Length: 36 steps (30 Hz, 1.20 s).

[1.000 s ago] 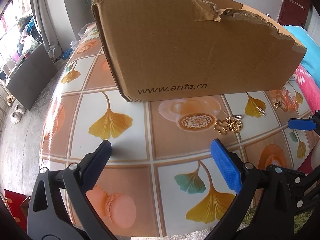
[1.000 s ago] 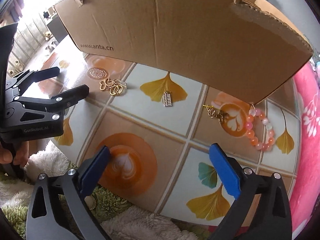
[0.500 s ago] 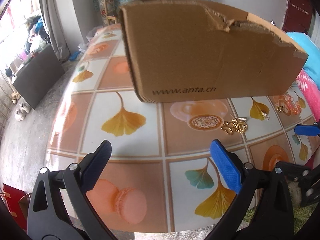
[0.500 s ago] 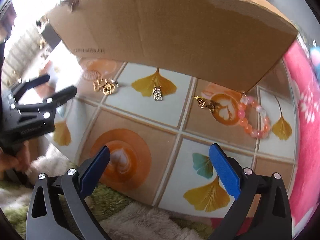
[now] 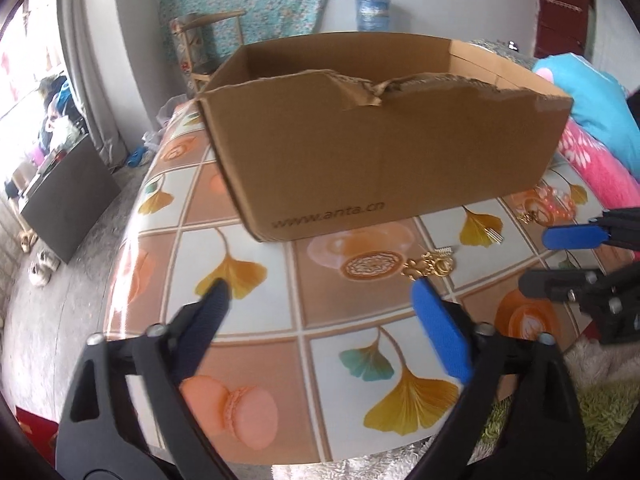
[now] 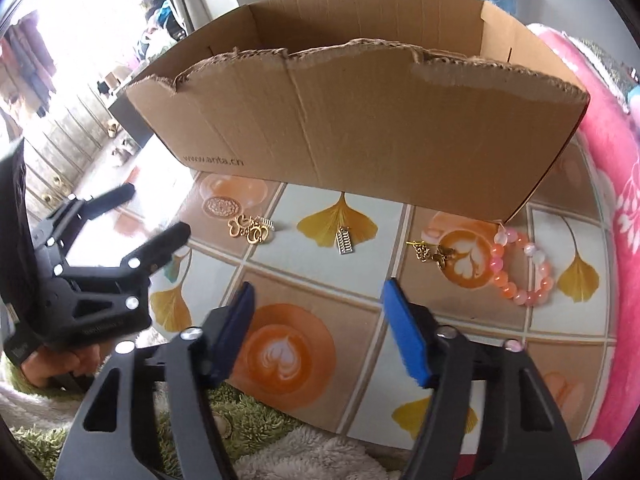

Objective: Organize jewelry

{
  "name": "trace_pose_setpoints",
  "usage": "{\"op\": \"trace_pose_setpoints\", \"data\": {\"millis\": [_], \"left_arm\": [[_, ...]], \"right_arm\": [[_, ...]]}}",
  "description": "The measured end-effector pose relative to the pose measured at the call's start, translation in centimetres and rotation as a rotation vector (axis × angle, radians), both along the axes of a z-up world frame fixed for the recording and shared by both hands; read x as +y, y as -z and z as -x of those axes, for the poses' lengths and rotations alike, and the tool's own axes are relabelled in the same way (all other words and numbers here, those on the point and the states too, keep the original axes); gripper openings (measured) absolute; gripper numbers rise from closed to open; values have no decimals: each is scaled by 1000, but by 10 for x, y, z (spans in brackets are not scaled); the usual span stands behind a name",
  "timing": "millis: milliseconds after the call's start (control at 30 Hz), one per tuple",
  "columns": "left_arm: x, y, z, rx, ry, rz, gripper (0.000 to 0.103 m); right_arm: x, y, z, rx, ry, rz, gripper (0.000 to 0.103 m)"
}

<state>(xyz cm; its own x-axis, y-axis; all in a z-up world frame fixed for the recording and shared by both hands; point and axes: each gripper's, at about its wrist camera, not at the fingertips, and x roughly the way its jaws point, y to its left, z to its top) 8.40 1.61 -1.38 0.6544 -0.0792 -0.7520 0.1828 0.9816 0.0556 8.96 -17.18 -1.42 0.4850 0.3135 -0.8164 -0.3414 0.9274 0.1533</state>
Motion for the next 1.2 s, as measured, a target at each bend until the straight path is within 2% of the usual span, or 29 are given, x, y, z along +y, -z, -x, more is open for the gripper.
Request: {"op": "trace_pose_setpoints", "data": {"millis": [67,133,200,300,433,533,700,833,1000,1200], "left_arm": [[-2,0,-1,-1,15,13,75],[-4,0,0,-1,38,27,66],[-6,2,-3,6,67,37,63],[-13,5,-7,21,106,36,61],[-25,8,-8,23,154,25,53],[-30,13,-11,42,173,24,37],[-37,18,-14,56,199,31,22],[-40,19,-14,54,212,24,19],[-41,19,-13,57,202,7,9],[-30,19,-14,67,159,11,8]], "right_arm": [[-2,-2,-3,-4,5,-18,49],[-5,0,-4,2,6,-43,42],[-4,1,-7,11,4,-66,37],[-3,3,-9,17,-2,-87,36],[5,3,-13,13,-14,-93,34],[6,4,-12,10,-19,-93,34],[8,6,-11,8,-16,-94,34],[6,9,-14,18,-14,-102,34],[3,8,-11,10,-15,-107,34],[-1,5,-8,-3,-21,-112,34]]}}
